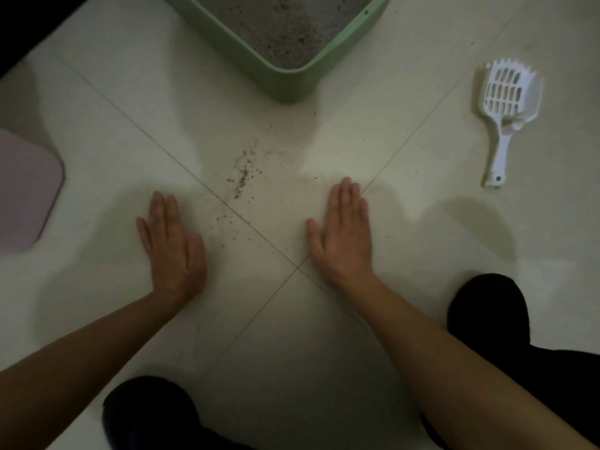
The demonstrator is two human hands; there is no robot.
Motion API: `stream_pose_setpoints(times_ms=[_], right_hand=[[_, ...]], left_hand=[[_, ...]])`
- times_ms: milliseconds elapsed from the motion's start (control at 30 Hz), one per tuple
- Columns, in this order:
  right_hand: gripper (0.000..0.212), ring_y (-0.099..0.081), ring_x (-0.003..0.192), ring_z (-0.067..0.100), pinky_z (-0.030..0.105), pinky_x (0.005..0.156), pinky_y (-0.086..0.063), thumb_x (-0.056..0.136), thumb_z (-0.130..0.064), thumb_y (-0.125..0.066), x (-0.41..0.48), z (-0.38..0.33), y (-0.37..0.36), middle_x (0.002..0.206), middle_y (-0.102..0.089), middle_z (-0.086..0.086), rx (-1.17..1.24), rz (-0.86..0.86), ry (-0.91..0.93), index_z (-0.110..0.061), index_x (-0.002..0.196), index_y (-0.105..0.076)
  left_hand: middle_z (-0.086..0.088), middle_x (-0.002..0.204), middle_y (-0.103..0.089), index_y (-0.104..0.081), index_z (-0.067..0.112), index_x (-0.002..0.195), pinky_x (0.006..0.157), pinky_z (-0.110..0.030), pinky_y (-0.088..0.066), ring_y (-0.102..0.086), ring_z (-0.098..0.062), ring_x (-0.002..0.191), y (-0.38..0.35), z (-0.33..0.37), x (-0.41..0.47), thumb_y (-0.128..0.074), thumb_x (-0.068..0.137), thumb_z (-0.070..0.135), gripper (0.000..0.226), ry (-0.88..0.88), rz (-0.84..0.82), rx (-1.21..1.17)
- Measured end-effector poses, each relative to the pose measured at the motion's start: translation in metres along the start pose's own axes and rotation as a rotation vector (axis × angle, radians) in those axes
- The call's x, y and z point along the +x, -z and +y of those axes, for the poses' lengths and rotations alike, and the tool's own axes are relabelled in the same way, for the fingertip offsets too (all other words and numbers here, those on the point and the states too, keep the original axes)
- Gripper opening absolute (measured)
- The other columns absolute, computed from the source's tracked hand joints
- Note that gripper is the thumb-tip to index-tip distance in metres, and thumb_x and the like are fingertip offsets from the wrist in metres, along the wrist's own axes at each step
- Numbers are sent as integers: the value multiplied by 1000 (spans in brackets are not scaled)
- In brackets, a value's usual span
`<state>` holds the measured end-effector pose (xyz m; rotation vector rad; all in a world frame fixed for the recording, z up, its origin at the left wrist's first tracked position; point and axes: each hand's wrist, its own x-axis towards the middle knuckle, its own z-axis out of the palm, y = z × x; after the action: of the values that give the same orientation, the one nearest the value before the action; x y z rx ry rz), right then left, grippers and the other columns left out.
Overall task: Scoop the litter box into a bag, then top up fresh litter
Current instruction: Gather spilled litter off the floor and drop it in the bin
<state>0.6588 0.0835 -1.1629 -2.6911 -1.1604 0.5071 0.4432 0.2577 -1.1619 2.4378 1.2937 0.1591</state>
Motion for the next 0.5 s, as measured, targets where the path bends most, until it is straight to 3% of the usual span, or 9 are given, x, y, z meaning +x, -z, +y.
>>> stream_pose_setpoints(times_ms=[100, 167, 233, 333, 400, 500], right_hand=[[76, 17, 151, 22, 42, 124, 2, 101, -49, -26, -23, -44, -13, 164, 10, 14, 42, -95, 170, -3, 157, -1], [73, 15, 151, 20, 42, 124, 0, 102, -45, -30, -36, -49, -13, 165, 8, 12, 90, -64, 197, -4, 157, -3], [72, 11, 152, 21, 39, 124, 2, 101, -42, -32, -52, -32, -8, 164, 6, 11, 136, 39, 87, -4, 157, -6], [74, 0, 153, 28, 39, 124, 1, 98, -43, -32, -80, 11, -9, 164, -1, 15, 145, 211, -281, -1, 155, -9], [78, -3, 152, 32, 42, 124, -3, 96, -45, -32, -89, 25, -16, 163, -3, 19, 127, 183, -452, 2, 154, -8], [81, 1, 152, 31, 46, 123, -5, 96, -48, -29, -76, 8, -25, 163, -2, 20, 72, 118, -433, 3, 154, -7]], left_hand=[[-18, 160, -4, -12, -1, 152, 119, -53, -1, 1, -24, 149, -4, 4, -30, -22, 92, 36, 71, -59, -64, 6], [-18, 160, -4, -11, -1, 152, 119, -52, -3, 1, -25, 149, -11, 20, -34, -22, 91, 37, 72, -73, -79, -17], [-18, 161, -4, -9, -1, 152, 120, -50, -4, 1, -24, 149, -21, 46, -26, -21, 91, 37, 73, -51, -76, -62], [-15, 161, -4, -9, -1, 152, 121, -45, -4, 1, -20, 150, -34, 89, -5, -22, 91, 36, 73, -33, -57, -211], [-14, 162, -4, -8, 0, 152, 121, -45, -5, 0, -18, 150, -39, 113, 10, -21, 93, 38, 72, -49, -50, -359], [-11, 162, -4, -5, 3, 152, 121, -45, -7, -3, -16, 149, -29, 131, 28, -20, 96, 38, 68, -27, -23, -596]])
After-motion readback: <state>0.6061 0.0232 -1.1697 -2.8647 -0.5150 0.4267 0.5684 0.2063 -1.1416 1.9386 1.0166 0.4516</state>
